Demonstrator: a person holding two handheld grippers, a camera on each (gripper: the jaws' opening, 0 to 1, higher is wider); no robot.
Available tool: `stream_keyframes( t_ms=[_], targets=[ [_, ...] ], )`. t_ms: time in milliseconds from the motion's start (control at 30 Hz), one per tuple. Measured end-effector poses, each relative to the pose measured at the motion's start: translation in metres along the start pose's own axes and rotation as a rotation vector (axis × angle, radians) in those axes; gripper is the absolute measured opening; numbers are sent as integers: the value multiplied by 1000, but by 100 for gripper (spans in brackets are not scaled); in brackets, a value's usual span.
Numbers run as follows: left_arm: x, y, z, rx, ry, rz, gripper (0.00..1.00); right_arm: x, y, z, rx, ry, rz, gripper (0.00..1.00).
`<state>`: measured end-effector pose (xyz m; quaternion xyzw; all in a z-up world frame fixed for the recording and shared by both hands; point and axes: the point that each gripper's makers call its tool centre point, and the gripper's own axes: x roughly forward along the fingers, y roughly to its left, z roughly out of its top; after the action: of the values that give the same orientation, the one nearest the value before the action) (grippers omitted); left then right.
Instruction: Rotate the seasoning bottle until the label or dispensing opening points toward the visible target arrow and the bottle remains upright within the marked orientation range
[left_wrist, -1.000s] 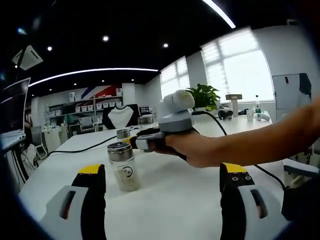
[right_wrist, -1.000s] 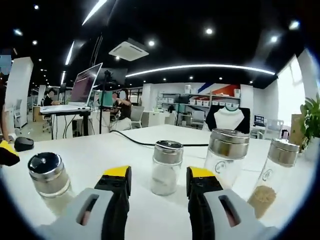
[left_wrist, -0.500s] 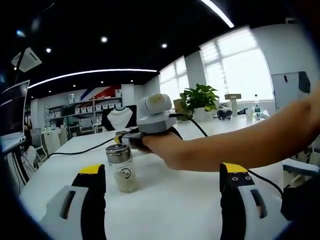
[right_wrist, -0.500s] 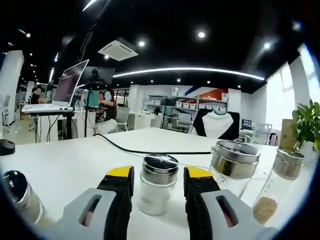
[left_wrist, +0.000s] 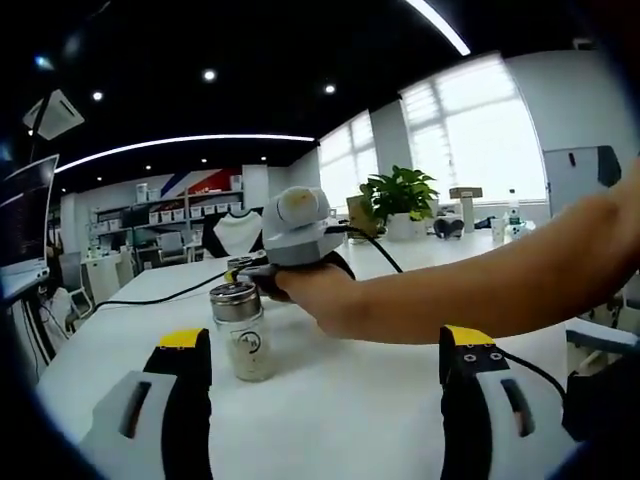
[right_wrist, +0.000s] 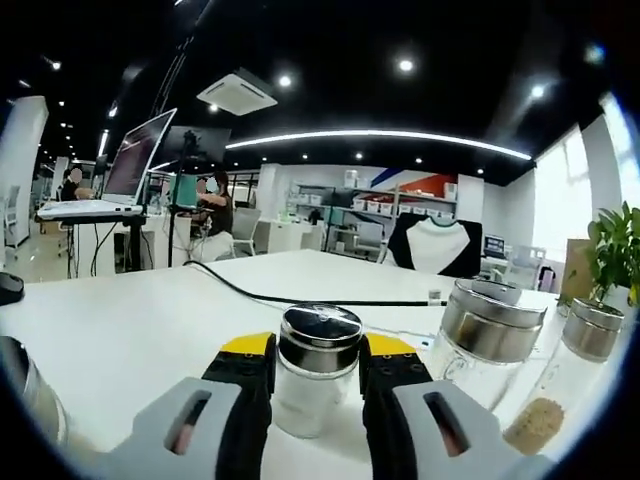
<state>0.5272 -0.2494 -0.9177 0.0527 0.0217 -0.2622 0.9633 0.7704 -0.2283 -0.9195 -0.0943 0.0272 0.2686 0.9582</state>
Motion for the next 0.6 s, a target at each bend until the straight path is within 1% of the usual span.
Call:
stream_keyframes(
  t_ms=[100, 200, 300, 367, 433, 533, 600],
  targets=[
    [0, 2, 0, 11, 1, 5, 99, -6, 3, 3, 4, -12, 23, 30],
    [-1, 3, -2, 0, 9, 4, 98, -14, 4, 9, 38, -32, 49, 30],
    [-1, 3, 0, -6, 0, 9, 100, -22, 3, 15, 41, -49, 67, 30],
    [-1, 4, 3, -2, -17, 13, 100, -28, 0, 19, 76, -60, 74, 30],
    [-1, 3, 3, -15, -16, 11, 100, -34, 0, 21, 105, -61, 92, 30],
    [1, 1, 3, -11, -31, -4, 99, -47, -1, 24, 131, -65, 116, 30],
    [1, -1, 2, -23, -32, -13, 97, -57, 0, 25, 131, -68, 137, 30]
  ],
)
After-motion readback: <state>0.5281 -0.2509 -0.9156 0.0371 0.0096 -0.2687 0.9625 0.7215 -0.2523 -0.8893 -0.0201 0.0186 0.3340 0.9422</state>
